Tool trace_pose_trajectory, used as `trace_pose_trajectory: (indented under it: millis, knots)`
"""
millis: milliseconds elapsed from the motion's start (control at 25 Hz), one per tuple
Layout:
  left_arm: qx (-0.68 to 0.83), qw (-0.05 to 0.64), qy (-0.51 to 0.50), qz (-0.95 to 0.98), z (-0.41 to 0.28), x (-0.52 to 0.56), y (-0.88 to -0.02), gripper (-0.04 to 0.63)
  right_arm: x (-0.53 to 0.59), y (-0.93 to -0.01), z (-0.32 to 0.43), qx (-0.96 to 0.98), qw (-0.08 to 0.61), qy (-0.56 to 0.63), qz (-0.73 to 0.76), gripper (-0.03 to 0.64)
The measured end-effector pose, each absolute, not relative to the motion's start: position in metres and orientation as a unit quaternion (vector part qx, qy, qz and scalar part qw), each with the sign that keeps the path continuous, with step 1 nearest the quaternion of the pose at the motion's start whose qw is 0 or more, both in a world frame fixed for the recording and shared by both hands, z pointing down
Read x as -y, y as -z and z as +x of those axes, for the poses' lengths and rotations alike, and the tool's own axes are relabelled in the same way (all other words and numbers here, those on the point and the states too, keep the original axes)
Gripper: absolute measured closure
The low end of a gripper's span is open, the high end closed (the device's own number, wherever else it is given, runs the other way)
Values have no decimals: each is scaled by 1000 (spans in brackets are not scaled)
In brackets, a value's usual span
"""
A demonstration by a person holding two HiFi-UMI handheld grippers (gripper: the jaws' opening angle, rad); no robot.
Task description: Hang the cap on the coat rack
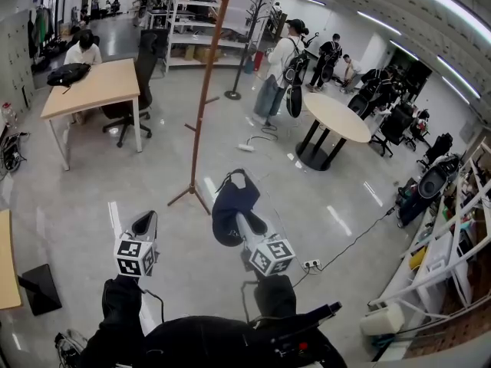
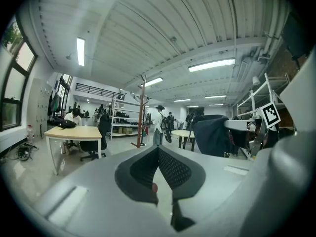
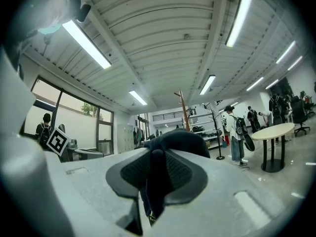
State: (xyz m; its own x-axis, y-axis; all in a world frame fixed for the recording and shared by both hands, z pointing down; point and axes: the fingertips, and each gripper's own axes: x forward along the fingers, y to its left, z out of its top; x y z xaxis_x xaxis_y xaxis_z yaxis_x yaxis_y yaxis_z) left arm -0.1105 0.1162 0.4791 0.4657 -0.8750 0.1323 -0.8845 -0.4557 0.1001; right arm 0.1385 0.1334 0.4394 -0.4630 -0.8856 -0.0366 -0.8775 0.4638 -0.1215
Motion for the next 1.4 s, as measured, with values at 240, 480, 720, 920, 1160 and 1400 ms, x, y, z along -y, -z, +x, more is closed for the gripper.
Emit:
trace_pose_trajectory:
  millis: [240, 480, 720, 920, 1160, 1400]
  knots:
    - [508, 85, -36, 856, -121, -121, -493, 595, -142, -445, 126, -853, 51, 39, -518, 541]
    - [516, 87, -35, 852, -131, -122, -497, 595, -139, -452, 114, -858, 45, 44, -509, 541]
    - [528, 90, -36, 844, -145, -109, -499, 595, -117, -452, 103, -863, 51, 44, -501, 541]
    - [533, 93, -41, 840, -149, -86, -507, 595, -87, -459, 97, -869, 55, 49, -489, 541]
    - [537, 94, -47, 837, -149, -39, -510, 595, -37, -466, 93, -872, 57, 58, -483, 541]
    - [538, 89, -38, 837, -146, 10, -503, 595, 13, -465, 95, -874, 60, 53, -479, 541]
